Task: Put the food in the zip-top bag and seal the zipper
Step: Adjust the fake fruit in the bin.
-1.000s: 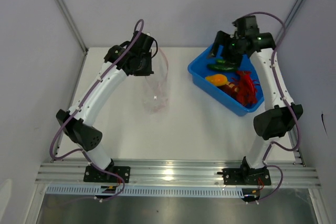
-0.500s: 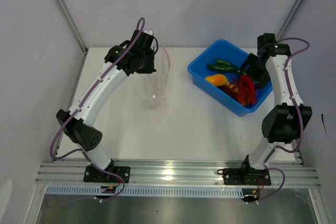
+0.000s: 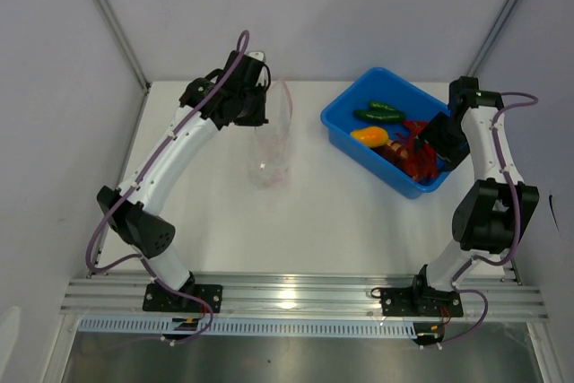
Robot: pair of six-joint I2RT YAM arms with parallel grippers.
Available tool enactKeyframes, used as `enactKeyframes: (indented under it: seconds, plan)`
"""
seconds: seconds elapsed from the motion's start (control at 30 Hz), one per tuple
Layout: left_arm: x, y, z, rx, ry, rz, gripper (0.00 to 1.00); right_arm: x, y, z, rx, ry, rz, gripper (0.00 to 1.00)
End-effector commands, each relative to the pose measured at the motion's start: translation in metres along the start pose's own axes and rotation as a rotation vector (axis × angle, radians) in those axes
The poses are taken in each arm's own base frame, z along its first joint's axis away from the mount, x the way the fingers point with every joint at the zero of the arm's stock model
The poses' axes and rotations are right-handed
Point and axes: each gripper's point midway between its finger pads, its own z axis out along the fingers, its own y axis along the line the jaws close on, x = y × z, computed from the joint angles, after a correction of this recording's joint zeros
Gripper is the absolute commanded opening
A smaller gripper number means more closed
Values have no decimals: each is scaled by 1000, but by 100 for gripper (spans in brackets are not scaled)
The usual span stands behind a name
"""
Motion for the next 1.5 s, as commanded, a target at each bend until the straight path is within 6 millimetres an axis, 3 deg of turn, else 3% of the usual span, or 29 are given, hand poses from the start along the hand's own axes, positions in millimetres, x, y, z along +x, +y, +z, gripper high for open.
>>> enactKeyframes:
  seconds: [0.0,0.33,0.6,0.87,0.93,1.07,1.13,1.27,1.47]
  plan:
    - [-4,-3,1,21,-11,19,1,-11,-4,9,36,-33,11,77]
    - [0,-4,3,24,8,7,1,17,-1,7,-33,23,141,74]
    - [4,-1,1,17,18,6,1,10,3,29,-74,-32,197,72]
    - [8,0,-2,21,24,1,1,-19,10,59,-82,-120,169,70]
    - [8,-1,-4,28,22,1,1,-23,19,66,-111,-109,152,67]
    - [8,0,-6,25,24,-2,1,-40,67,63,-322,-118,97,62]
    - [12,1,-6,23,36,-2,0,-43,92,55,-434,-80,86,46]
    - [13,0,-5,25,43,0,1,-38,124,37,-522,-64,50,28]
    - [14,-4,-3,39,51,-6,1,-14,178,-1,-739,-28,-38,22]
